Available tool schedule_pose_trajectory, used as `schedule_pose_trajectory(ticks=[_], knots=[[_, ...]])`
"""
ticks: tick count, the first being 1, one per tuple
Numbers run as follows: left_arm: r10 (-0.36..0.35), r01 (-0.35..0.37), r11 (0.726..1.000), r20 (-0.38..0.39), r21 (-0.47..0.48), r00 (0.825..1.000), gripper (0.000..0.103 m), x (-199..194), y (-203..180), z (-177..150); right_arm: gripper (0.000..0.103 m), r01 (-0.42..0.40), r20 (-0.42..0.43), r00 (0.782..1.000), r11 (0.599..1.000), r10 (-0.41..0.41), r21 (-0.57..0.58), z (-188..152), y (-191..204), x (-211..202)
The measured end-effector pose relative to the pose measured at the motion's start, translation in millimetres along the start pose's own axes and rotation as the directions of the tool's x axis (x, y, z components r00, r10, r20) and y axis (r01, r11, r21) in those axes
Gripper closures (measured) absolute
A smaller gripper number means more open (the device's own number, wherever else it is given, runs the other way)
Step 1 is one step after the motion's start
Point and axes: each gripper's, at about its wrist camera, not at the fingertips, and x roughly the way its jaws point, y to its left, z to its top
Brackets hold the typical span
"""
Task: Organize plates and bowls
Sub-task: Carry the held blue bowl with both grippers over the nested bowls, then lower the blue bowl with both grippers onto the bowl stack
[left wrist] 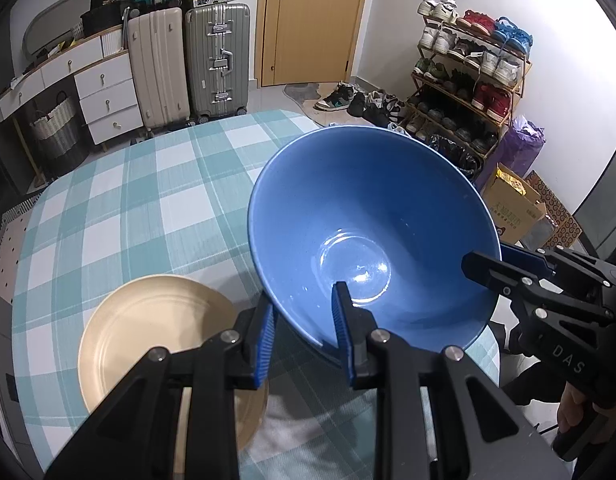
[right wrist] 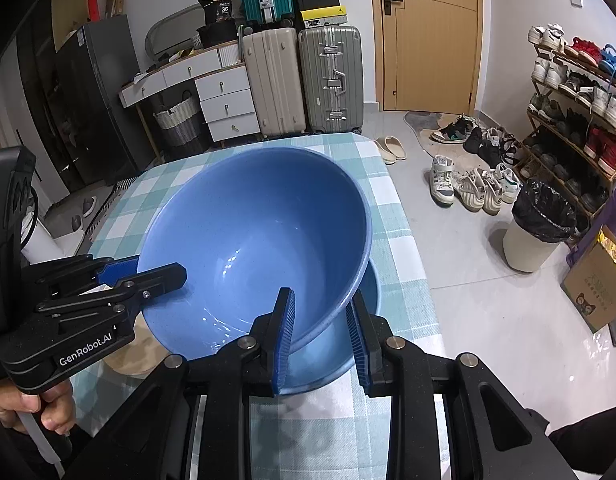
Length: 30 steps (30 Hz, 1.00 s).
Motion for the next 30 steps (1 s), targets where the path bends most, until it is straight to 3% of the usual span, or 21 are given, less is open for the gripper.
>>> schedule_pose_trajectory(ticks=[30], knots=[[0.032, -0.031, 0.999, -0.024, 0.038, 0.999, 0.077, 22, -14, -23, 0.077, 0.028, -0.034, 0.999, 1.0, -0.027, 0.008, -32, -7, 15]])
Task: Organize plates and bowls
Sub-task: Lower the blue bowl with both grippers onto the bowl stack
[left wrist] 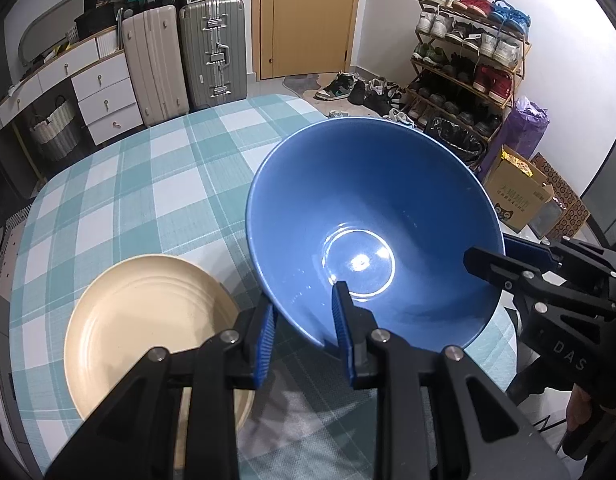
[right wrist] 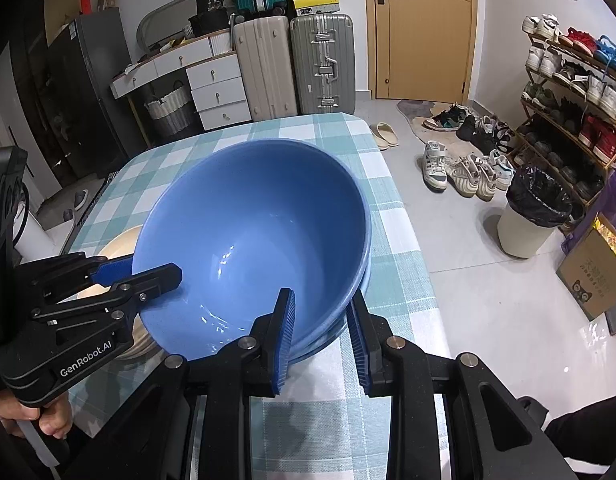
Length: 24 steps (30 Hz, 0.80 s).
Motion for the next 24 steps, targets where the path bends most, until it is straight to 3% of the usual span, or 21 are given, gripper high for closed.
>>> schedule_pose_trajectory(ticks=[13, 24], knots=[[0.065, -0.066, 0.997, 0.009, 0.046, 0.998, 0.077, 9, -7, -5, 0.077, 0.029, -0.008, 1.0, 0.999, -0.029, -0.016, -4, 3, 10], [0.072, -0.072, 0.996, 0.011, 0.051, 0.997, 0.077, 11, -6, -6, 0.077, 0.056, -0.005, 0.998, 0.998, -0.056, -0.03, -7, 5, 12]])
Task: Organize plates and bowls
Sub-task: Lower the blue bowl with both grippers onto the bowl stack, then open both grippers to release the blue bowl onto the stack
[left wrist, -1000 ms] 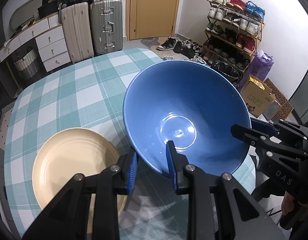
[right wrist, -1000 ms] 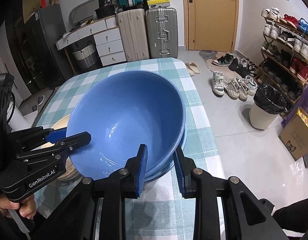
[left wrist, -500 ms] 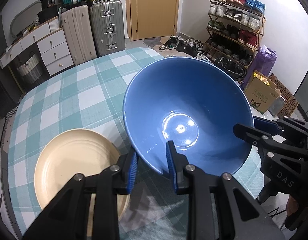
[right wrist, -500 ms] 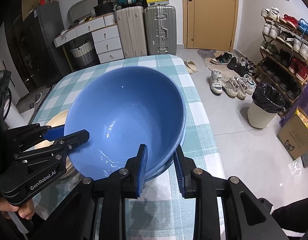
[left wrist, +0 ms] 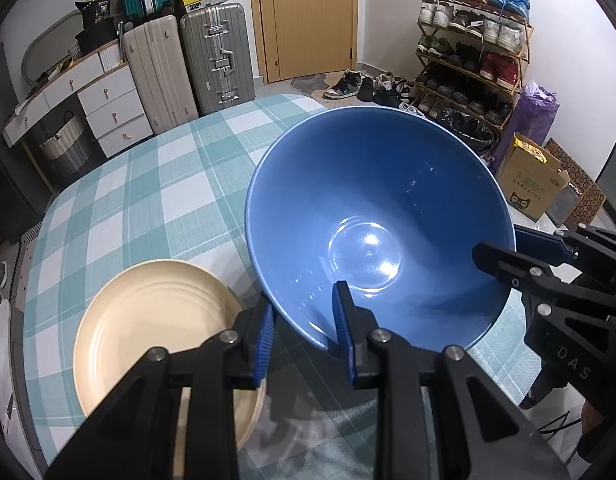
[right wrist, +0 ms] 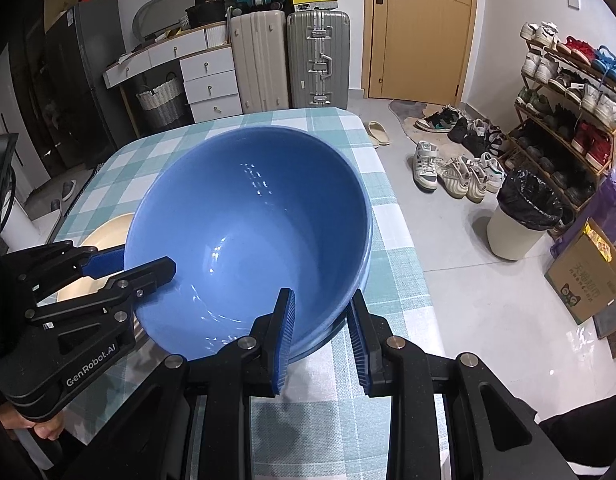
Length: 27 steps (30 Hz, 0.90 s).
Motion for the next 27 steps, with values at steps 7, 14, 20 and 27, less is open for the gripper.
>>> schedule_pose_trajectory(ticks=[7, 14, 20, 27], knots=[[0.0, 0.0, 1.0, -0.002, 0.0, 1.0, 0.076, 0.7, 0.1, 0.2, 0.077, 0.009, -0.001, 1.0, 1.0, -0.009, -0.005, -0.5, 0.9, 0.4], [-0.001, 0.001, 1.0, -0.004, 0.0, 1.0, 0.074, 2.1, 0.7, 0.4, 0.072, 0.011, -0.005, 1.0, 1.0, -0.011, -0.006, -0.4, 0.1, 1.1], [-0.008, 0.008, 1.0, -0.012, -0.006, 1.0, 0.071, 6.5, 1.5, -0.8, 0.067, 0.003, -0.012, 1.0, 1.0, -0.003, 0.002, -1.9, -2.9, 3.6], [-0.014, 0.014, 1.0, -0.017, -0.001, 1.0, 0.068, 8.4, 0.0, -1.7, 0.056, -0.009, -0.005, 1.0, 1.0, 0.009, 0.002, -2.0, -3.5, 3.6]])
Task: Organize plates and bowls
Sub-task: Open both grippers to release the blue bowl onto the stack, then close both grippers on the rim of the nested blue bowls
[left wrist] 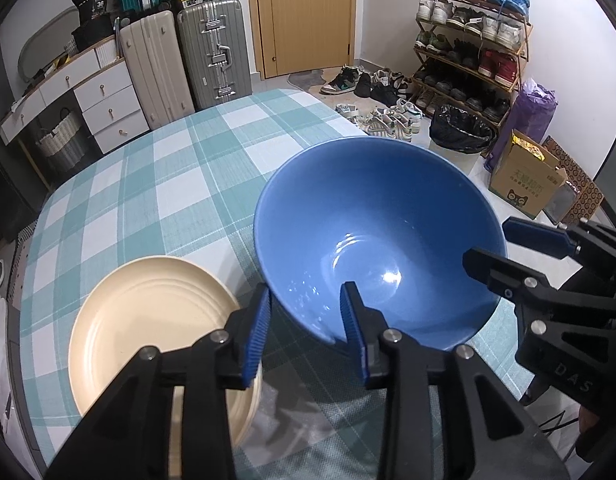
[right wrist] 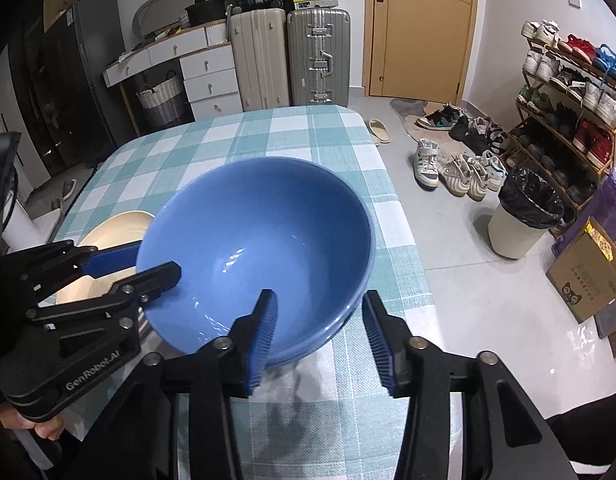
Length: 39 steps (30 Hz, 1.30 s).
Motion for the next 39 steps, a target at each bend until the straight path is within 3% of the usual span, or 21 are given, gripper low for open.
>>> schedule_pose_trajectory(ticks=[4, 8, 11, 16, 19, 21, 23, 39], knots=[[-0.006, 0.006, 1.0, -0.001, 0.002, 1.0, 0.062, -2, 1, 0, 0.05, -0.003, 0.011, 1.0, 1.0, 0.003, 0.002, 2, 2, -3], [-0.007, 0.006, 1.0, 0.008, 0.002, 1.0, 0.048, -7, 3, 1, 0.03, -0.015, 0.031, 0.999, 1.0, 0.014, 0.019, 6, -1, -9], [-0.004, 0.004, 1.0, 0.01, -0.007, 1.0, 0.047, -9, 8, 2, 0.02, -0.029, 0.045, 0.999, 0.999, 0.028, 0.035, 8, -5, -13], [-0.008, 0.009, 1.0, 0.015, -0.027, 1.0, 0.041, -13, 17, 4, 0.014, -0.043, 0.06, 0.997, 0.997, 0.04, 0.057, 15, -10, -16], [-0.031, 0.033, 0.998, 0.032, -0.057, 0.999, 0.021, -16, 24, 5, 0.009, -0.056, 0.071, 0.996, 0.996, 0.051, 0.068, 18, -11, -17], [-0.03, 0.033, 0.997, 0.045, -0.075, 0.999, 0.016, -18, 29, 6, 0.004, -0.055, 0.077, 0.996, 0.996, 0.05, 0.066, 19, -12, -18], [-0.034, 0.039, 0.995, 0.054, -0.087, 0.998, 0.002, -19, 32, 7, 0.001, -0.051, 0.081, 0.996, 0.997, 0.045, 0.065, 20, -13, -17], [-0.046, 0.053, 0.996, 0.098, -0.07, 0.994, 0.0, -3, 35, 16, 0.001, -0.066, 0.043, 0.997, 0.99, 0.061, 0.125, 16, -38, 18]])
